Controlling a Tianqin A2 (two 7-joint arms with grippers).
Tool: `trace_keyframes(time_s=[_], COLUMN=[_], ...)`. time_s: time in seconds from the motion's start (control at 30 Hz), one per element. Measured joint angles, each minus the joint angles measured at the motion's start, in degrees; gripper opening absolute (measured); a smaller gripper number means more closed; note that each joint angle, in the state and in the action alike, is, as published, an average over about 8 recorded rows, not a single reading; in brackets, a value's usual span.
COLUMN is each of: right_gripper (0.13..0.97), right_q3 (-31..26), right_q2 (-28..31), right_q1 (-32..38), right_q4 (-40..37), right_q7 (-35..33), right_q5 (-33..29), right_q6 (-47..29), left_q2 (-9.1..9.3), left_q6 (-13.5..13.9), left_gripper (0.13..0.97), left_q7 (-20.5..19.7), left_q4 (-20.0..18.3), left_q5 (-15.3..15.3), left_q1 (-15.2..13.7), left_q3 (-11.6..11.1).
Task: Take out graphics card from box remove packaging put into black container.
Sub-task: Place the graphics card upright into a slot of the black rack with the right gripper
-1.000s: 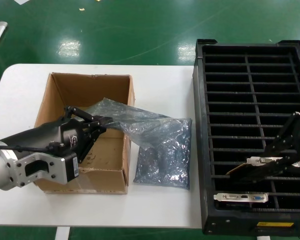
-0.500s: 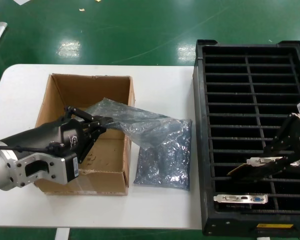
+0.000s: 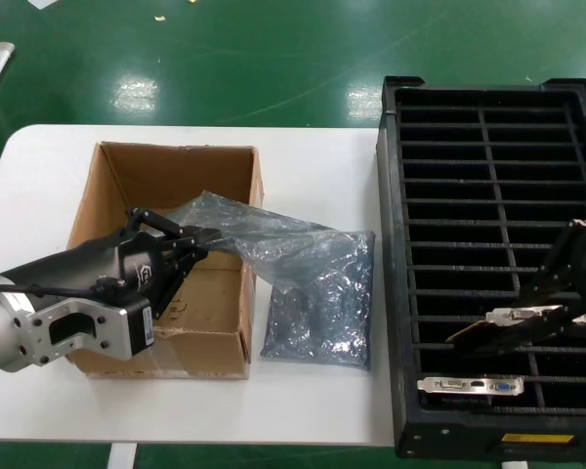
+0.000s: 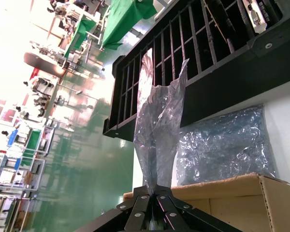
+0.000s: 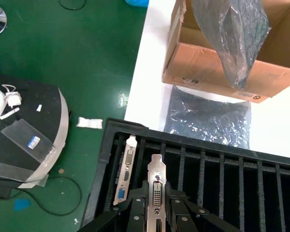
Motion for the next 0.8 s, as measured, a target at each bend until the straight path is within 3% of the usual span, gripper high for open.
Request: trace_keyframes(time_s=[0.47,0.8], right_gripper=[0.187,0.187], right_q3=[-2.6,-2.5], right_q2=[2.2,0.7], right_q1=[1.2,0.8], right_q4=[3.7,2.2], right_q7=[1.3,-0.2], right_q5=[3.3,1.2], right_q6=[0.0,0.0], left_q2=[0.0,0.0], left_q6=[0.0,0.0], left_gripper=[0.138,0.138], left_q7=[0.0,0.0], left_q4=[0.0,0.0], left_q5=[0.0,0.0], left_q1=[0.0,0.0], left_q3=[0.0,0.0])
